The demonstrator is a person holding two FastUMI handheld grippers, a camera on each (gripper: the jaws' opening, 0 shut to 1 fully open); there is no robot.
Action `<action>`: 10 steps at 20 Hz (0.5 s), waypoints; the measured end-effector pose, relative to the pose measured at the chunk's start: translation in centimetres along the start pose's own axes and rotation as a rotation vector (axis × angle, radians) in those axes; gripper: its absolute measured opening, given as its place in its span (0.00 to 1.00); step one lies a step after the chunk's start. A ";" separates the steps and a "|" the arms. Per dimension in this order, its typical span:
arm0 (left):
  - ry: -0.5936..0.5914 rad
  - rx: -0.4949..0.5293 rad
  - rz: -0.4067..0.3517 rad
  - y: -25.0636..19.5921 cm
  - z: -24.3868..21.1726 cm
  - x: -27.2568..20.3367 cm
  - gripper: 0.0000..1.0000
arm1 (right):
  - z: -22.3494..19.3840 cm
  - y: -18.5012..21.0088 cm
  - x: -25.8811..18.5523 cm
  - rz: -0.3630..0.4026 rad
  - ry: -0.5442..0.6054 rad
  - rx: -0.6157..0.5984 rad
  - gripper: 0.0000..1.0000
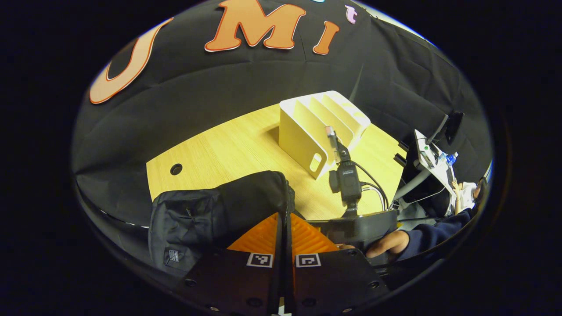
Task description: Open the schoolbag, grab two books from the bookshelf and put them into the schoolbag.
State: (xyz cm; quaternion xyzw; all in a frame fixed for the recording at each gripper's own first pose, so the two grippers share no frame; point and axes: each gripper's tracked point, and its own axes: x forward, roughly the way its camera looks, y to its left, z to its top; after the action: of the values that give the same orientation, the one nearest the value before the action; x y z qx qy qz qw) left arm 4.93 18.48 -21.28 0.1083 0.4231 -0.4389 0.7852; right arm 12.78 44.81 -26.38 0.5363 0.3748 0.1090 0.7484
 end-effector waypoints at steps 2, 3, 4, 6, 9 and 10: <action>-0.003 -0.015 -0.011 0.0 -0.1 -0.1 0.05 | 0.1 -0.7 -0.2 -0.044 0.008 -0.017 0.48; -0.004 -0.021 -0.010 0.1 -0.2 -0.1 0.05 | 0.2 -1.2 -0.7 -0.078 0.010 -0.043 0.53; -0.004 -0.028 -0.009 0.3 -0.3 0.0 0.05 | 0.2 -2.0 -1.1 -0.117 0.017 -0.078 0.57; -0.006 -0.037 -0.005 0.4 -0.6 0.1 0.05 | -0.2 -3.0 -1.7 -0.163 0.045 -0.127 0.65; -0.006 -0.031 0.027 0.5 -0.8 0.3 0.05 | 0.0 -4.0 -3.1 -0.209 0.063 -0.183 0.82; -0.004 -0.030 0.040 0.5 -0.9 0.6 0.05 | 0.3 -4.4 -3.9 -0.224 0.063 -0.210 0.82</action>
State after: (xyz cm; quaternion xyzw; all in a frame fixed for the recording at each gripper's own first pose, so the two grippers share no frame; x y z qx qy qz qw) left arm 4.93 18.90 -22.34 0.1041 0.4260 -0.4169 0.7962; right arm 9.22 40.64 -28.48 0.4064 0.4419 0.0802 0.7957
